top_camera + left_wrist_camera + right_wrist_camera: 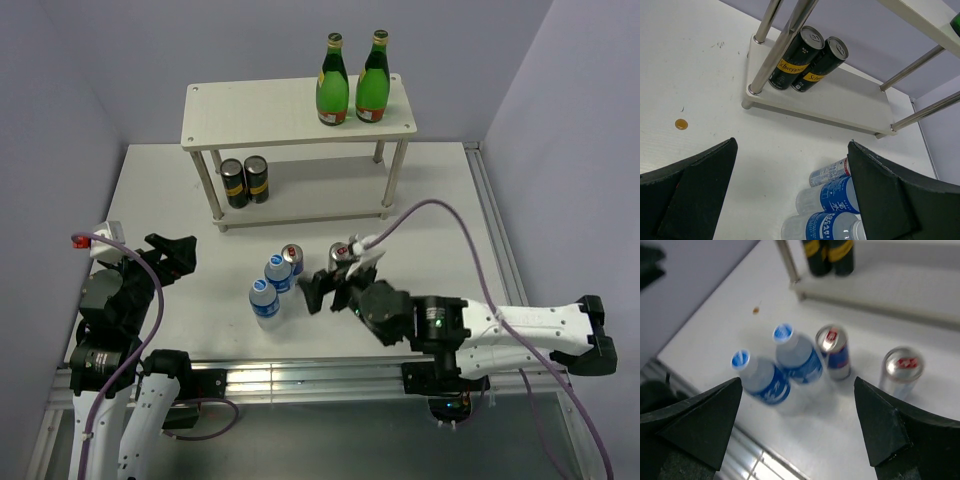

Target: Place and organize the beverage onto the shelf

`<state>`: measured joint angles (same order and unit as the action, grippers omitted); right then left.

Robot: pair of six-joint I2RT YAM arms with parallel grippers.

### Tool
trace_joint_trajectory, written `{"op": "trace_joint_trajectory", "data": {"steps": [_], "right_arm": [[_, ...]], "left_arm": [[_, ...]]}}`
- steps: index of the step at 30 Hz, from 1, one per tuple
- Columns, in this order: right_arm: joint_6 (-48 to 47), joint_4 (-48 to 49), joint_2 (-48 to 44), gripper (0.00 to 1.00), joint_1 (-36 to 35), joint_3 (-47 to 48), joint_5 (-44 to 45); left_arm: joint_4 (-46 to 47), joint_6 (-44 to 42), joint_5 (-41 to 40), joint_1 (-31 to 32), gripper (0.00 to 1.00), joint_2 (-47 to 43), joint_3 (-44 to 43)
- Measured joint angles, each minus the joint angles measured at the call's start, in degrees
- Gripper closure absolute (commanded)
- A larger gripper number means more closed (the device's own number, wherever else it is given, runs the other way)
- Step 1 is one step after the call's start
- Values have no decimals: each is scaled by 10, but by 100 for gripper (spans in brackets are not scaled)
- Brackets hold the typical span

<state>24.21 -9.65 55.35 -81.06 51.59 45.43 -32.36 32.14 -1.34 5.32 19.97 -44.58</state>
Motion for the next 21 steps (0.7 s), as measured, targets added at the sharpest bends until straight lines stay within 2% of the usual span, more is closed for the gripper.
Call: {"op": "trace_joint_trajectory", "data": {"steps": [3, 5, 8, 13, 16, 21], "right_arm": [[54, 14, 24, 0, -64, -66, 1], [81, 26, 94, 0, -105, -89, -5], [96, 66, 182, 0, -127, -91, -23], [94, 125, 289, 0, -128, -69, -37], [85, 147, 351, 0, -122, -24, -38], [70, 178, 407, 0, -95, 28, -38]], "left_arm": [[0, 0, 0, 0, 1, 0, 0], [0, 0, 0, 0, 1, 0, 0], [0, 0, 0, -1, 1, 0, 0], [0, 0, 0, -2, 1, 0, 0], [0, 0, 0, -3, 1, 0, 0], [0, 0, 0, -3, 1, -3, 0]]}}
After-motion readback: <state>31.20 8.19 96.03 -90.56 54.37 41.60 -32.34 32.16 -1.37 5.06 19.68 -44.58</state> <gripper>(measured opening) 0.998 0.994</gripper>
